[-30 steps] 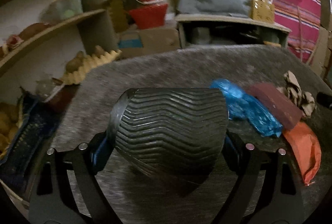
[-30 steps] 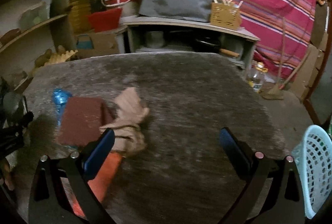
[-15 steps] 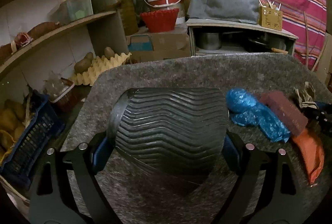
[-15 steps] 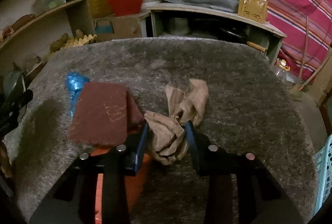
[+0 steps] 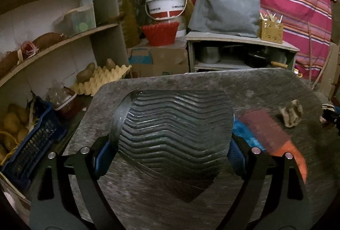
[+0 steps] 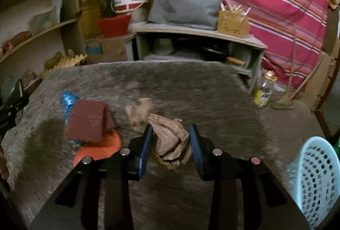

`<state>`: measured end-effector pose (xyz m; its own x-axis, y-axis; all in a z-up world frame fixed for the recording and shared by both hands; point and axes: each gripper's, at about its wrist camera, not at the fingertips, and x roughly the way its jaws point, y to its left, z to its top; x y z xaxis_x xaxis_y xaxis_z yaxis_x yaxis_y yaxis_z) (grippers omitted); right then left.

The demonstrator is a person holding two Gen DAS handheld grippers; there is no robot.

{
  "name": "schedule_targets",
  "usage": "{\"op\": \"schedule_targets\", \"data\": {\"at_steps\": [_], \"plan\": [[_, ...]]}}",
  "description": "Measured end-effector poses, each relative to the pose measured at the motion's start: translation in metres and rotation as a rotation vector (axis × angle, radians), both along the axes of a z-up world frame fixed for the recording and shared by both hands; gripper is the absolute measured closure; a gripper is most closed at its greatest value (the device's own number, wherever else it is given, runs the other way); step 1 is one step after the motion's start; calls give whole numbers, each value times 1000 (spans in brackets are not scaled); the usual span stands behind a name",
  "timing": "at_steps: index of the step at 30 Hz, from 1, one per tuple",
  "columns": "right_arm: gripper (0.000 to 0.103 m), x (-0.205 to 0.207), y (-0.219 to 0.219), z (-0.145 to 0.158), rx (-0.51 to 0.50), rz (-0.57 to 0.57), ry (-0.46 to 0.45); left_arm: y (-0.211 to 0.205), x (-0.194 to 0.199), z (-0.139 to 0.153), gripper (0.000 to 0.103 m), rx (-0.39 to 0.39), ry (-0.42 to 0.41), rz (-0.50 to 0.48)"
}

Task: Collect trash
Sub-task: 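Lift the brown paper toward the blue basket with the right tool while the left holds the rubber piece, then carry the rubber piece and brown paper over the blue basket and open both tools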

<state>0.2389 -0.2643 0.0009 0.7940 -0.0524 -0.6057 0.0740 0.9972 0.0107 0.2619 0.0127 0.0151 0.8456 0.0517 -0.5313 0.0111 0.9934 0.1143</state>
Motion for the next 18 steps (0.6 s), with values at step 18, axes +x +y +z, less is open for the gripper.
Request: {"op": "schedule_targets", "data": {"at_steps": [18], "plan": [[67,-94,-144,22,-5,-250,-37,-150,-39,9,16,-34,3,-230]]}}
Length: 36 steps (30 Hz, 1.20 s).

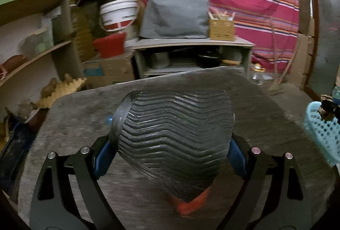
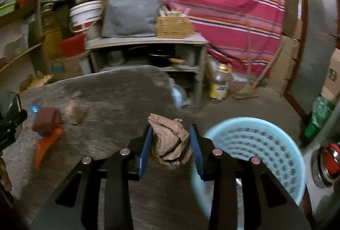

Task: Collect trash
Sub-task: 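Carry the rubber piece and brown paper over the blue basket and open both tools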

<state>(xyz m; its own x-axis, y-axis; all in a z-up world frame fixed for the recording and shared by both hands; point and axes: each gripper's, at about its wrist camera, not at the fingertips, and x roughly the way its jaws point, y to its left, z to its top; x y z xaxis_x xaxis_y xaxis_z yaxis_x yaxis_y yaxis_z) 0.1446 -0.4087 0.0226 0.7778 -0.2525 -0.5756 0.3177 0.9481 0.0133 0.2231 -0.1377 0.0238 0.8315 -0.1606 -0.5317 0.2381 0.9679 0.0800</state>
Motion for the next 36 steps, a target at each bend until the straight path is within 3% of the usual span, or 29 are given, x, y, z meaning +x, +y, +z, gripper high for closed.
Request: {"op": "schedule_targets", "data": {"at_steps": [4,8,13,20,32,36], "plan": [[67,-23,-40,4,-11,-71,-4,-50,-8,4,16,12,-7,-62],[67,-43,-78,2,-13,-136,0,-110,-19,7,16,-26,2,-155],[67,-67,-129,-7,36,-221,-9,-177,-39,2,16,-16,-13,-248],[67,-87,-162,-16,47,-266,-7,-255,-66,-13,16,-7,-2,-369],[67,-109,-192,-30,87,-319,1,-313,-71,-21,16,-2,40,-460],[67,-108,-191,-31,95,-317,-3,-314,-71,-19,5,-11,52,-468]]}}
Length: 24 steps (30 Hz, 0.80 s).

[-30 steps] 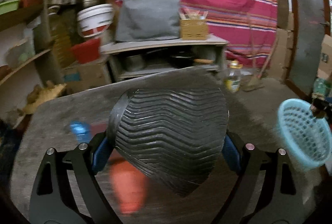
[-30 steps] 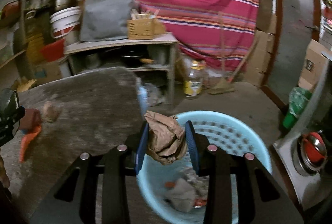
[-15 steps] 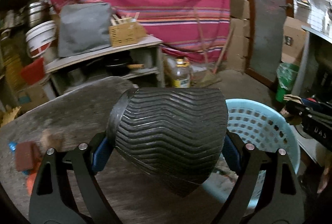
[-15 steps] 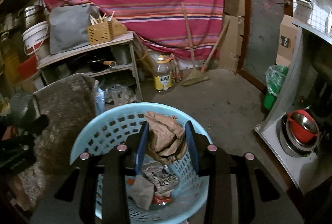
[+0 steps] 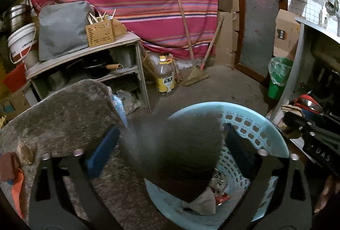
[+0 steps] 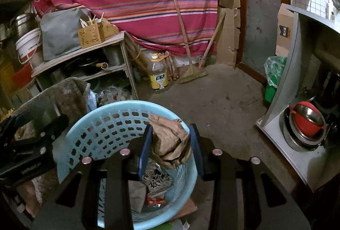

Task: Collect trash
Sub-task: 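Carry the rubber piece and brown paper over the blue basket and open both tools, then move both open tools back over the remaining trash on the table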

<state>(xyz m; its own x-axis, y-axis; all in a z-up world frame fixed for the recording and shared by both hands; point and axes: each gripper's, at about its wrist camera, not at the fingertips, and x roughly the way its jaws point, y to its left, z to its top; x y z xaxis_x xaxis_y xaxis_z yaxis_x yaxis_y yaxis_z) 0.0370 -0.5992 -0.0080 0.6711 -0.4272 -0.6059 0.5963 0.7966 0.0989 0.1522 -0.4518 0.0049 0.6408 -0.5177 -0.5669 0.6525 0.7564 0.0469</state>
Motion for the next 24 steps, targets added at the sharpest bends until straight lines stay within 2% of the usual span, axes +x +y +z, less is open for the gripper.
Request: {"op": "schedule_targets", "data": {"at_steps": [7,14,18,19,21,24], "plan": [[67,10,11,1,-14,28,12,19,0,12,5,6,-35,27],[65,31,31,0,-16,78,35,95,15,31,5,-15,-56,136],[63,46,40,-5,3,88,57,145,23,34,5,16,-83,209],[60,49,43,-7,2,80,66,157,25,33,5,26,-89,227],[34,53,47,-7,-2,68,66,187,32,33,5,48,-103,268],[28,57,55,-4,-19,49,60,224,44,29,5,75,-111,327]]}}
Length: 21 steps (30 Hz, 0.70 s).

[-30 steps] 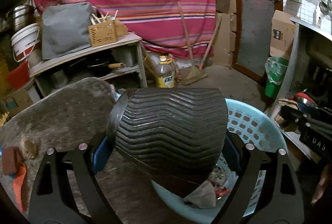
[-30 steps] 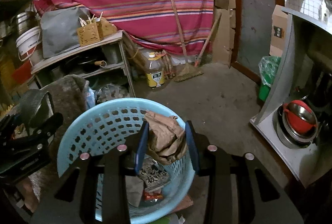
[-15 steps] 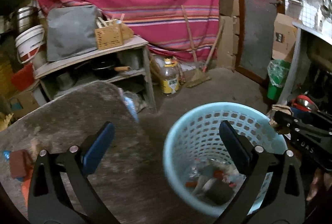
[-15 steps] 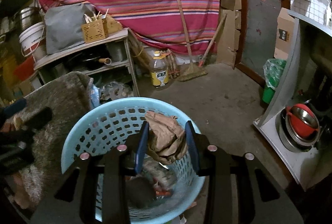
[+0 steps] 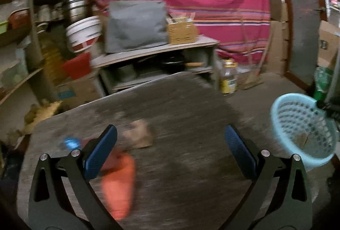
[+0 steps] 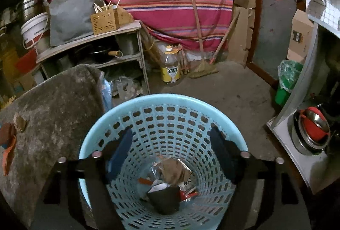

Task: Collect trash
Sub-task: 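Move both open tools back over the remaining trash on the table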

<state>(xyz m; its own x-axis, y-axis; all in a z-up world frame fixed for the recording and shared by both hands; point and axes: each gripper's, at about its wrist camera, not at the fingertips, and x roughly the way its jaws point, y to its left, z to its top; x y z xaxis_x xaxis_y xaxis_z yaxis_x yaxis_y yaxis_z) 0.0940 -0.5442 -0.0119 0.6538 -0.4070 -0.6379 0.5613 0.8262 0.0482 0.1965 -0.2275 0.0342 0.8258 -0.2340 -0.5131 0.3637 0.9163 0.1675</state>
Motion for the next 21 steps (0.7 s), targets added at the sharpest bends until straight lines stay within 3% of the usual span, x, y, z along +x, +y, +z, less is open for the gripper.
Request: {"op": "schedule_targets", "data": {"at_steps": [7,14,21], "plan": [[18,16,32,10,-38,6,-24,83,43,-11,5,-24,43,156],[11,45,76,16,-63,63,-48,126,65,-22,5,-12,37,234],[8,78,125,16,-79,137,-58,165,88,-30,5,-49,64,296]]}}
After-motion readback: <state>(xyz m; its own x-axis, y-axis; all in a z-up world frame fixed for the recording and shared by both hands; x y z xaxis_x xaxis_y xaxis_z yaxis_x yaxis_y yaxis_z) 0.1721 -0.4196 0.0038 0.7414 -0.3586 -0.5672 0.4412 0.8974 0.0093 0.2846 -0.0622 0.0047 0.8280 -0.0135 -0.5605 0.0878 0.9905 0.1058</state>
